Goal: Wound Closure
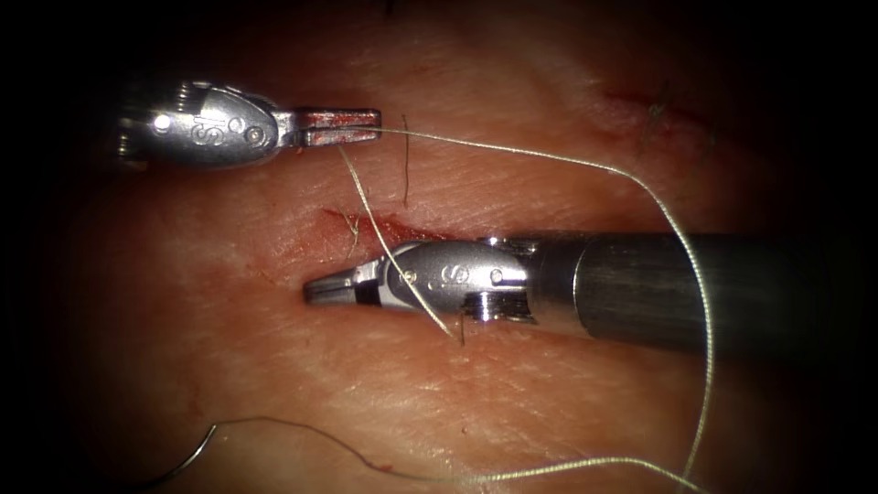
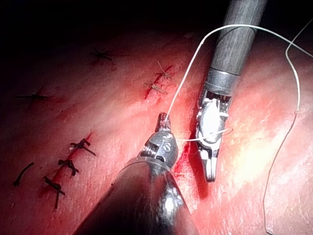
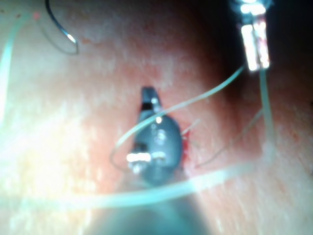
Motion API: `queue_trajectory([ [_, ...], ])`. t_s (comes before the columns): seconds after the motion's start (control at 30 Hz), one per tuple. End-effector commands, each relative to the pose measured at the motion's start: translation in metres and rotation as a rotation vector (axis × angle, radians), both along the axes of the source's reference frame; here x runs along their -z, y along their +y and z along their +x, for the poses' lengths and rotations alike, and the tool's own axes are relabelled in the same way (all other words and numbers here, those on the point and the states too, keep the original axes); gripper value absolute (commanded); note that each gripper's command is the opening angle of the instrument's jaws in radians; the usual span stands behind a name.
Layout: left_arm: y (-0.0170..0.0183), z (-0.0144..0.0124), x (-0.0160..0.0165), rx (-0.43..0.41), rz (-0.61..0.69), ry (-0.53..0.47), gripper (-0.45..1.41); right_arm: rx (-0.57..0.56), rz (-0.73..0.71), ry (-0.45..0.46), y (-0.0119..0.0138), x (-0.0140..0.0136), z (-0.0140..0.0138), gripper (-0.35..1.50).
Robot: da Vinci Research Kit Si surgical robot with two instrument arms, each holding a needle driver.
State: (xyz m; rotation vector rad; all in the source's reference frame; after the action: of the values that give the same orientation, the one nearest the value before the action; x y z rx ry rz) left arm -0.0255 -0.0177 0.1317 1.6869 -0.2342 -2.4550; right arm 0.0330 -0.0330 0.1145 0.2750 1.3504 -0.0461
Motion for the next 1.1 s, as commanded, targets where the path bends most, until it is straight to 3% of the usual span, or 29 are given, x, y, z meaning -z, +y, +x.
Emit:
queue_trajectory([
  [0.03, -0.0001, -0.0005, -0.0012, -0.009, -0.003, -0.006, -0.45, -0.005, 0.007, 0.012, -0.0006, -0.0003, 0.0007, -0.35],
  [0.5, -0.0008, 0.0002, -0.0089, -0.035, -0.043, -0.077, -0.45, -0.145, 0.065, 0.134, -0.0005, -0.0003, -0.0005, -0.35],
  [0.53, -0.0009, 0.0002, -0.0093, -0.035, -0.041, -0.078, -0.45, -0.161, 0.063, 0.129, -0.0004, -0.0003, -0.0005, -0.23],
  [0.6, -0.0011, 0.0002, -0.0099, -0.038, -0.042, -0.081, -0.45, -0.204, 0.059, 0.129, -0.0002, -0.0004, -0.0005, 0.52],
  [0.63, -0.0012, 0.0002, -0.0102, -0.04, -0.044, -0.082, -0.45, -0.228, 0.07, 0.132, -0.0001, -0.0005, -0.0005, 0.78],
  [0.7, -0.0014, 0.0002, -0.0107, -0.045, -0.049, -0.088, -0.45, -0.27, 0.088, 0.146, 0.0003, -0.0006, -0.0006, 1.11],
  [0.73, -0.0015, 0.0002, -0.0112, -0.049, -0.054, -0.094, -0.45, -0.29, 0.108, 0.156, 0.0004, -0.0006, -0.0007, 1.18],
  [1.1, -0.0021, 0.0018, -0.0123, -0.048, -0.048, -0.122, -0.45, -0.38, 0.112, 0.128, 0.0023, -0.0005, -0.002, 1.15],
])
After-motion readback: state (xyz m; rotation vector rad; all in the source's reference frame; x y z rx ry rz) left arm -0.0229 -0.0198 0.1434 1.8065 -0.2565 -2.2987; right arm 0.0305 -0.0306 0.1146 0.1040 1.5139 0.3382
